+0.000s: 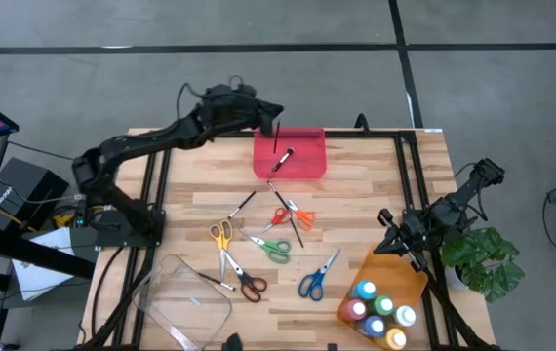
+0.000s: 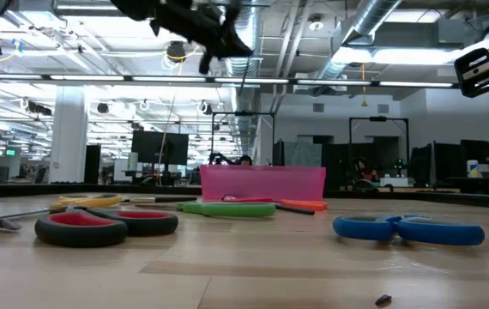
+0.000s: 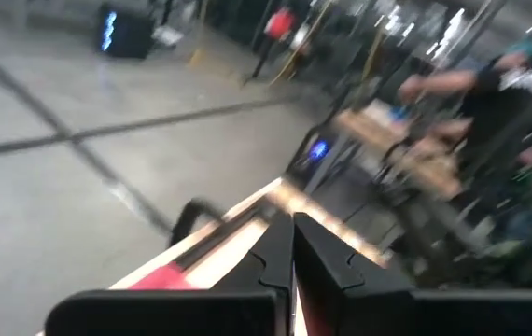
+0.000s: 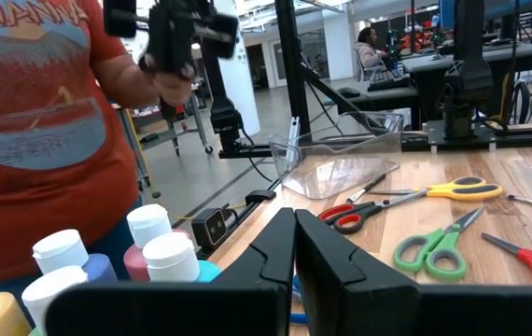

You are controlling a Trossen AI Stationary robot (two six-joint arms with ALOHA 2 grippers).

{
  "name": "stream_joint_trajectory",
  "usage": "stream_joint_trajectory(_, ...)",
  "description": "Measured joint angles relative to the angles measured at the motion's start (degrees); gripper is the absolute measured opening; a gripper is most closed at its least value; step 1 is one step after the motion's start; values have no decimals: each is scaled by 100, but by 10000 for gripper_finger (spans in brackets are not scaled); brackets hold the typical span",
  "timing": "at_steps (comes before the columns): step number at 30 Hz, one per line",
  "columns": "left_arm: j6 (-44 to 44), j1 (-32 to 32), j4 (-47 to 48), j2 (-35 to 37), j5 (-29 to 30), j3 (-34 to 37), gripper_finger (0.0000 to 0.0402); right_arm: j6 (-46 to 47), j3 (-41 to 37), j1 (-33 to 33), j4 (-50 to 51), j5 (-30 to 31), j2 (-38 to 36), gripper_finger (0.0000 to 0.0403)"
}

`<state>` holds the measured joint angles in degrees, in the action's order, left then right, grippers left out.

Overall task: Pick & Place Paint Supplies
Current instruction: Put the silver brush into the red bin

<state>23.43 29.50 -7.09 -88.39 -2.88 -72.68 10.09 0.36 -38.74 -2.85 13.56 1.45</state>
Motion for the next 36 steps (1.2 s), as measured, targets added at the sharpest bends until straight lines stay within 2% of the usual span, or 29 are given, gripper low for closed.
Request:
stream_joint_trajectory(5, -212, 52, 16, -679, 137, -120, 0, 0, 0, 0, 0, 0, 0, 8)
stream_joint_trajectory(16, -559, -154, -30, -1890, 1066, -120, 0, 2, 0, 2, 2, 0, 0, 9)
stream_joint_trajectory(23, -821, -288, -73, -2284, 1642, -118, 0, 2, 0, 2, 0, 0, 0, 9)
stream_joint_trajectory(36, -821, -324, -26, -2757, 1767, -114, 0, 1, 0, 0, 1, -1, 0, 9)
